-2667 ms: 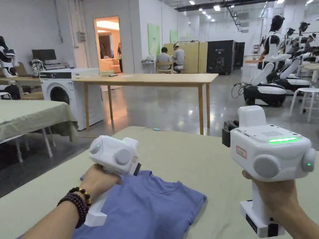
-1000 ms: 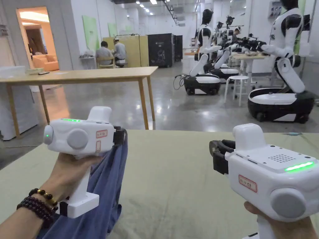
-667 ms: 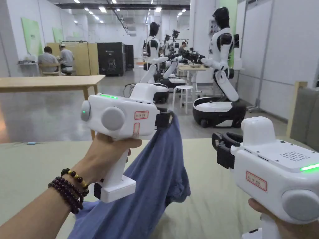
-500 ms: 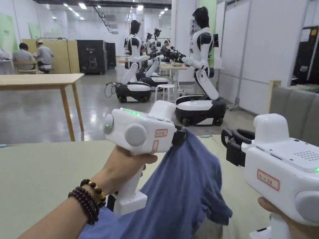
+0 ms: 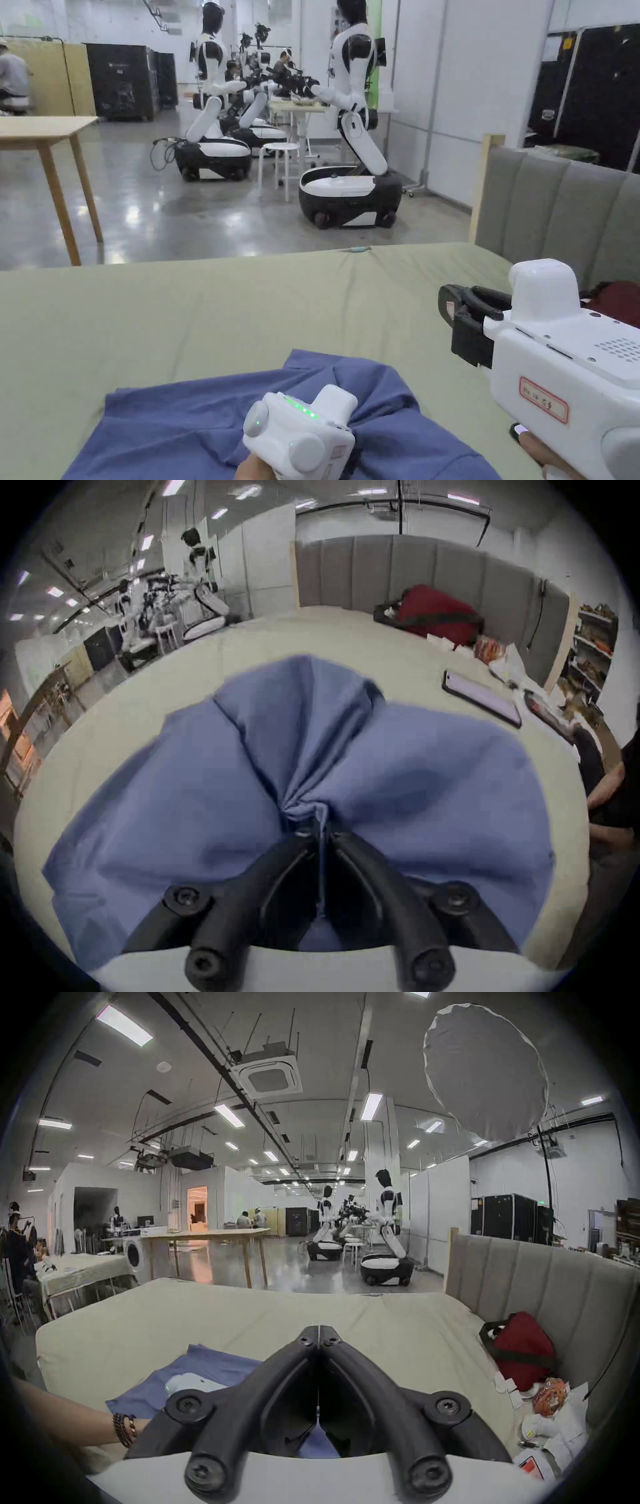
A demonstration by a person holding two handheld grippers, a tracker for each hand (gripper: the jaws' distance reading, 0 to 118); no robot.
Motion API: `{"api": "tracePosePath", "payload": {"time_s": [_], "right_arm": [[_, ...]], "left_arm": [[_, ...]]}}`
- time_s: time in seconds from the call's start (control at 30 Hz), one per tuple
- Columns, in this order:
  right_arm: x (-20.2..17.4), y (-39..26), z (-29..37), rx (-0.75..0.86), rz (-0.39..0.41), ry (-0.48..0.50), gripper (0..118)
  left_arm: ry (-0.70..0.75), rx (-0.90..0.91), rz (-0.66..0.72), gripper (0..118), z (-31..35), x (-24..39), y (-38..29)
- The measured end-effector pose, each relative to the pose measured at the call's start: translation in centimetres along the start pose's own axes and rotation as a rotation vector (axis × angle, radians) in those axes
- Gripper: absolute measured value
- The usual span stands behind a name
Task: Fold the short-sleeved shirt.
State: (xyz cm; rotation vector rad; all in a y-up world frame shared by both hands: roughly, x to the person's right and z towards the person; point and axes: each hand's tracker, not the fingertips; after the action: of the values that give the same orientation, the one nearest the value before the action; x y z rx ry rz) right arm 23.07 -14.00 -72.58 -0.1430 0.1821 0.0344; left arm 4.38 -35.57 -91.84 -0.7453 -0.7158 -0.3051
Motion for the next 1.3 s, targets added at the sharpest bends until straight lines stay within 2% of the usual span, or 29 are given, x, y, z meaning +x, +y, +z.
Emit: {"api": "tracePosePath", "payload": {"time_s": [0.03, 0.07, 0.1, 0.17, 0.2, 0.23, 0.27, 0.37, 0.5, 0.53, 0.57, 0.6, 0.63, 0.7, 0.77, 0.9, 1.03, 1.1, 1.13, 1.17, 1.2, 1.23, 1.27, 1.3], "right_arm": [[0.0, 0.1, 0.0, -0.002, -0.001, 0.001, 0], [-0.2, 0.2, 0.1, -0.003, -0.006, 0.006, 0], [-0.4, 0.3, 0.2, 0.002, -0.012, 0.008, 0], [-0.9, 0.9, 0.5, 0.013, -0.019, 0.015, 0], [-1.3, 1.2, 0.6, 0.020, -0.022, 0.017, 0], [-1.7, 1.4, 0.8, 0.026, -0.023, 0.019, 0], [-2.1, 1.6, 1.0, 0.034, -0.020, 0.027, 0], [-3.7, 1.9, 1.6, 0.047, -0.018, 0.036, 0], [-6.0, 1.0, 2.5, 0.047, -0.021, 0.058, 0], [-6.4, 0.8, 2.6, 0.048, -0.020, 0.060, 0], [-6.9, 0.4, 2.8, 0.046, -0.018, 0.064, 0], [-7.4, 0.0, 3.0, 0.044, -0.017, 0.066, 0], [-7.7, -0.2, 3.0, 0.041, -0.019, 0.069, 0], [-8.4, -0.8, 2.9, 0.032, -0.031, 0.082, 0], [-9.0, -1.0, 2.7, 0.026, -0.034, 0.089, 0], [-9.8, -1.2, 2.3, 0.017, -0.013, 0.100, 0], [-9.9, -1.3, 2.3, 0.006, -0.001, 0.119, 0], [-9.8, -1.5, 2.2, 0.002, 0.003, 0.121, 0], [-9.5, -1.7, 2.2, -0.002, 0.005, 0.125, 0], [-9.3, -1.9, 2.2, -0.007, 0.007, 0.130, 0], [-8.9, -2.1, 2.1, -0.014, 0.010, 0.137, 0], [-8.7, -2.3, 2.0, -0.021, 0.013, 0.139, 0], [-8.2, -2.6, 1.8, -0.033, 0.023, 0.145, 0], [-7.9, -2.9, 1.6, -0.041, 0.034, 0.145, 0]], "left_arm": [[0.001, 0.025, 0.008, 1, 0.8, -0.3, 0.7], [0.011, 0.051, 0.021, 8, 2.0, -0.6, 1.6], [0.021, 0.065, 0.040, 21, 3.3, -1.0, 2.3], [0.007, 0.156, 0.110, 97, 7.2, -2.3, 4.0], [0.009, 0.206, 0.141, 118, 9.5, -3.0, 4.5], [0.018, 0.334, 0.149, 117, 12.2, -3.7, 4.6], [0.042, 0.384, 0.175, 117, 15.4, -4.2, 5.4], [0.132, 0.437, 0.278, 117, 23.5, -6.5, 4.0], [0.228, 0.580, 0.342, 113, 30.7, -7.8, -3.0], [0.249, 0.591, 0.341, 102, 31.7, -8.0, -4.4], [0.293, 0.609, 0.338, 79, 33.4, -8.2, -6.5], [0.357, 0.639, 0.330, 33, 34.9, -8.4, -8.4], [0.388, 0.654, 0.327, 0, 35.8, -8.6, -9.7], [0.497, 0.615, 0.361, 0, 37.4, -8.9, -12.5], [0.435, 0.587, 0.364, 0, 38.2, -9.4, -13.4], [0.475, 0.512, 0.366, 0, 36.7, -13.6, -11.1], [0.342, 0.318, 0.391, 0, 31.7, -18.5, -7.4], [0.241, 0.243, 0.345, 0, 27.7, -21.4, -6.0], [0.242, 0.206, 0.319, 19, 25.6, -22.8, -5.4], [0.246, 0.160, 0.300, 54, 23.8, -24.0, -4.9], [0.258, 0.076, 0.309, 103, 21.4, -25.3, -4.8], [0.229, -0.001, 0.319, 116, 19.3, -26.5, -4.9], [0.193, 0.033, 0.311, 115, 17.4, -27.4, -5.3], [0.230, 0.000, 0.278, 116, 16.1, -28.4, -5.2]]}}
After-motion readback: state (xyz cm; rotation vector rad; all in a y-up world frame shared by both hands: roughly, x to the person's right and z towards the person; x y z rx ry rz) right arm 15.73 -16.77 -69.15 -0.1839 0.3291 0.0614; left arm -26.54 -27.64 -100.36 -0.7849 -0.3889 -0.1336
